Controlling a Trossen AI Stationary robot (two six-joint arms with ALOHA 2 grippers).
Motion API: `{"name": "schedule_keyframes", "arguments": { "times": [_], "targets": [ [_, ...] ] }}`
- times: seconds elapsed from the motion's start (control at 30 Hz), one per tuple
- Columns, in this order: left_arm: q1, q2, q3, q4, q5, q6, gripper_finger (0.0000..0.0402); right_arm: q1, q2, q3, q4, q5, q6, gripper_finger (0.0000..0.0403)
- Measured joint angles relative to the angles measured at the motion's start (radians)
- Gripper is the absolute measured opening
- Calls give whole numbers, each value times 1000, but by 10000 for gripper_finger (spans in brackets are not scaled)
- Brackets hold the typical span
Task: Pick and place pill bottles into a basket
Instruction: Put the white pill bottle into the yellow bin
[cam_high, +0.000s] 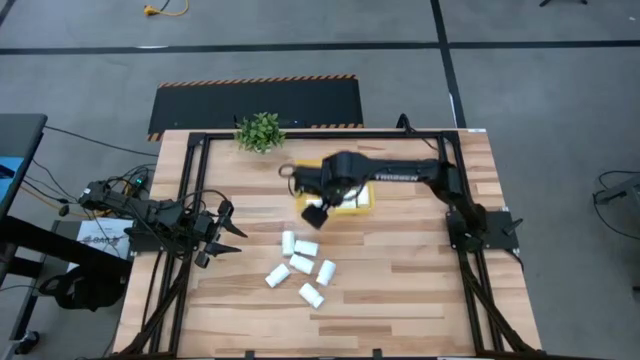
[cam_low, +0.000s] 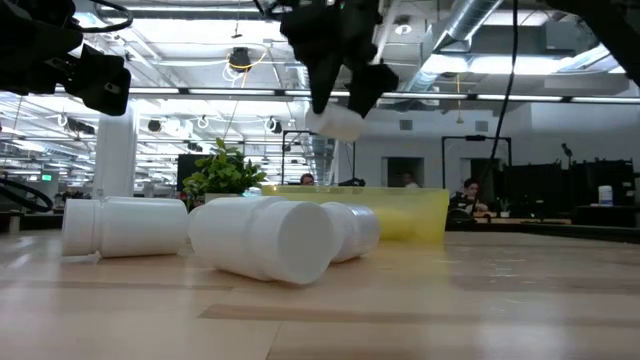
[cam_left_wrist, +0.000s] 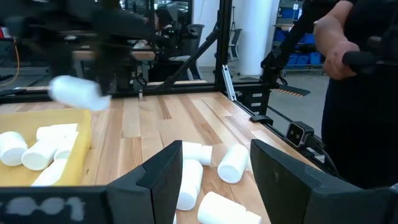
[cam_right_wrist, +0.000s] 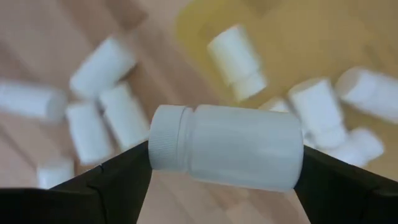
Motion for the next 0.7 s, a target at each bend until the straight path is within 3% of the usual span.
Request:
{"name": "schedule_keyframes", "arguments": {
  "times": [0.17, 0.37, 0.7],
  "targets": [
    [0, 0, 0, 0, 0, 0, 177, -86, 0, 0, 39, 0, 65, 333],
    [0, 0, 0, 0, 0, 0, 177, -154, 0, 0, 102, -1, 254, 334],
    [0, 0, 0, 0, 0, 0, 177, -196, 2, -81, 227, -2, 474, 331]
  ]
}}
